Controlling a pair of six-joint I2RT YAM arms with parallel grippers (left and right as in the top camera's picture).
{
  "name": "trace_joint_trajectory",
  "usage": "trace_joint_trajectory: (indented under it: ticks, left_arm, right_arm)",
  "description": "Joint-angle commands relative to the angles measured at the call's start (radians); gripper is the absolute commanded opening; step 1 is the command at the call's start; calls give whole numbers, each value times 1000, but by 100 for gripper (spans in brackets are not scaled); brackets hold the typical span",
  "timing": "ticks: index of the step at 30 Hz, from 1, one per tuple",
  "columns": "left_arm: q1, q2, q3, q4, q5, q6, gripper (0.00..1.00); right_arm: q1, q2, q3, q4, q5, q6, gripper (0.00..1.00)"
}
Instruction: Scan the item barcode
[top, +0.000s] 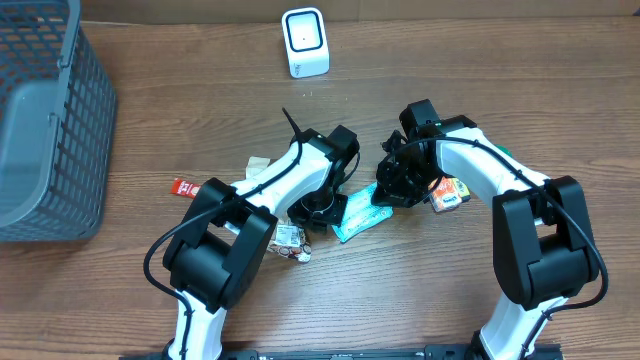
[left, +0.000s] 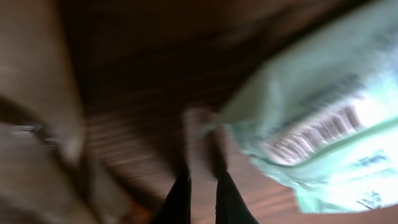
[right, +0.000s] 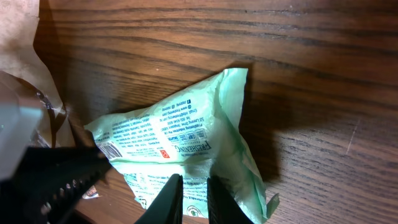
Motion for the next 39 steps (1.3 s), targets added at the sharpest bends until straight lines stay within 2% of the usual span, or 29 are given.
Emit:
trace_joint_trajectory:
  ticks: [1, 8, 14, 21, 27, 36, 39]
  left_arm:
    - [1, 23, 70, -24, -93, -18, 4]
    - [1, 23, 182, -55, -67, -59, 4]
    - [1, 23, 187, -46, 4, -70, 4]
    - [-6, 24, 149, 0, 4, -114, 4]
    - [-8, 24, 56, 101, 2, -141, 4]
    - [20, 22, 31, 129, -246, -148, 4]
    - [29, 22, 66, 100, -267, -148, 4]
  right_arm:
    - [-1, 8, 3, 9, 21, 3, 15]
    - [-1, 8, 3, 9, 21, 3, 18]
    - [-1, 8, 3, 9, 21, 3, 18]
    - [-1, 8, 3, 9, 21, 3, 18]
    - [-1, 8, 3, 9, 21, 3, 18]
    - [-1, 8, 3, 10, 21, 3, 18]
    - [-1, 8, 3, 11, 21, 3, 18]
